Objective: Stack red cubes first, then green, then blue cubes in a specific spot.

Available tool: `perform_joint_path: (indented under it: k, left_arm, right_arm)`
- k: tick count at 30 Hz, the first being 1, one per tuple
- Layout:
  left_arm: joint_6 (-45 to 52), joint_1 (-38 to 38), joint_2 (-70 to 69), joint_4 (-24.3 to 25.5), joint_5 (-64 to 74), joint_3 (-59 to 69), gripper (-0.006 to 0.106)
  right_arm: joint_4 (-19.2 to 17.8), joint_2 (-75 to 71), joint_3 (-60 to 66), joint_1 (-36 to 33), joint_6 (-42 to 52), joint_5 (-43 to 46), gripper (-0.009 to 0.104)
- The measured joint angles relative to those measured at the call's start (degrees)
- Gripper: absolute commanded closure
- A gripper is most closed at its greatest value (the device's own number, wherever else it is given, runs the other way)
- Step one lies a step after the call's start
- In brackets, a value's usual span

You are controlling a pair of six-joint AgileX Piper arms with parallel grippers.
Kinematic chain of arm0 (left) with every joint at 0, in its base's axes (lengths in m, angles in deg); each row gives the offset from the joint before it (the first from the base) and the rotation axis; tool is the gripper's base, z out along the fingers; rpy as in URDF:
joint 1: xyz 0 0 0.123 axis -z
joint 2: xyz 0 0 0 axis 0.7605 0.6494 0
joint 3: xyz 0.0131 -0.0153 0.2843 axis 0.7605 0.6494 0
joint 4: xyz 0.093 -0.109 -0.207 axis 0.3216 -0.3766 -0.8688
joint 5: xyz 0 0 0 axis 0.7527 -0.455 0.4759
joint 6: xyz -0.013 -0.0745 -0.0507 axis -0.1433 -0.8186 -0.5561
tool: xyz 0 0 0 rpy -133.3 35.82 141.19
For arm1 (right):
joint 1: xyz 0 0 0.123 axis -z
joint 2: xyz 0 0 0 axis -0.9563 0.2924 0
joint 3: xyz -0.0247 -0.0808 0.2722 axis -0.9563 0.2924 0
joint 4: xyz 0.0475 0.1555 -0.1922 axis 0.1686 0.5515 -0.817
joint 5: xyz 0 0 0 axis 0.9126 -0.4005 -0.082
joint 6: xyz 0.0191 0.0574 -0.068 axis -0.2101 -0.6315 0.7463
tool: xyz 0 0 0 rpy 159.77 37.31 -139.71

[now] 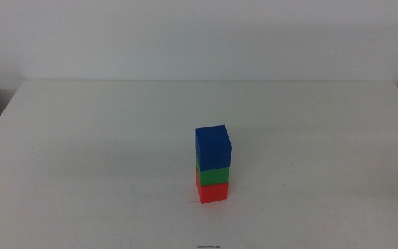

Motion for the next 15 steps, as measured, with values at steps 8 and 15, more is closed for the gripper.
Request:
perform_joint_path:
  k: [8, 15]
  left_arm:
    - [0.0, 0.0, -7.7, -3.9, -2.2, 15.9, 0.011]
    - [0.0, 0.0, -11.5, -4.0, -1.8, 23.6, 0.011]
  right_arm:
    - [0.0, -14.9, 15.0, 2.9, 0.0, 5.2, 0.001]
    - [-0.2, -20.0, 20.0, 2.9, 0.0, 5.4, 0.001]
